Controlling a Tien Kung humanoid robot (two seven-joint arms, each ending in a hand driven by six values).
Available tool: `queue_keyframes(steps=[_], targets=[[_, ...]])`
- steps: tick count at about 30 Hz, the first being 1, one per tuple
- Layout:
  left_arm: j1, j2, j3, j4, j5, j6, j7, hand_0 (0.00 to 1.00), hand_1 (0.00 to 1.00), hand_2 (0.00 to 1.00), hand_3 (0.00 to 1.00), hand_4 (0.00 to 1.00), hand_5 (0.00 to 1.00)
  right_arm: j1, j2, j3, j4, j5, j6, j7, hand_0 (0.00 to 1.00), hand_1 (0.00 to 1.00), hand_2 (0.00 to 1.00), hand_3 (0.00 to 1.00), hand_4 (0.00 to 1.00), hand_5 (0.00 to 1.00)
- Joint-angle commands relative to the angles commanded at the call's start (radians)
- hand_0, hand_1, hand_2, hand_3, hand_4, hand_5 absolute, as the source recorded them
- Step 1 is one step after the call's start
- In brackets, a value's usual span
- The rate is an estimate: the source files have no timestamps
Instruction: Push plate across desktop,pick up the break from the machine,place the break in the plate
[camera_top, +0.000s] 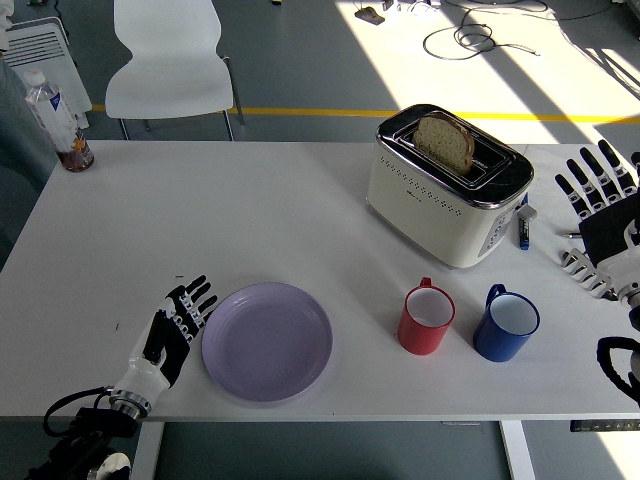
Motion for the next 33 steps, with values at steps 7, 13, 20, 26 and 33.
queue_keyframes(steps=[7, 13, 20, 26, 33], targets=[[-0.016, 0.002, 0.014, 0.007, -0.011, -0.017, 0.015, 0.828, 0.868, 0.922, 0.892, 0.516, 0.998, -0.001, 0.000, 0.001, 0.000, 0.000, 0.000, 0.000, 0.841, 0.799, 0.800, 0.800, 0.530, 0.903], [-0.032, -0.003, 0.020, 0.021, -0.024, -0.030, 0.023, 0.822, 0.861, 0.919, 0.892, 0.513, 0.998, -0.001, 0.001, 0.001, 0.000, 0.000, 0.000, 0.000, 0.841, 0.799, 0.799, 0.800, 0.529, 0.903], [-0.061, -0.006, 0.040, 0.039, -0.031, -0.042, 0.031, 0.821, 0.862, 0.918, 0.890, 0.514, 0.998, 0.001, 0.003, 0.000, 0.000, 0.000, 0.000, 0.000, 0.841, 0.799, 0.799, 0.800, 0.529, 0.903], [-0.083, -0.005, 0.063, 0.052, -0.048, -0.052, 0.036, 0.818, 0.860, 0.915, 0.886, 0.520, 0.998, 0.002, 0.004, 0.001, 0.000, 0.000, 0.000, 0.000, 0.841, 0.799, 0.799, 0.799, 0.529, 0.901], [-0.105, -0.007, 0.090, 0.067, -0.067, -0.064, 0.043, 0.814, 0.858, 0.915, 0.885, 0.524, 0.998, 0.001, 0.005, 0.001, -0.001, 0.000, -0.001, 0.000, 0.842, 0.799, 0.799, 0.799, 0.528, 0.901]])
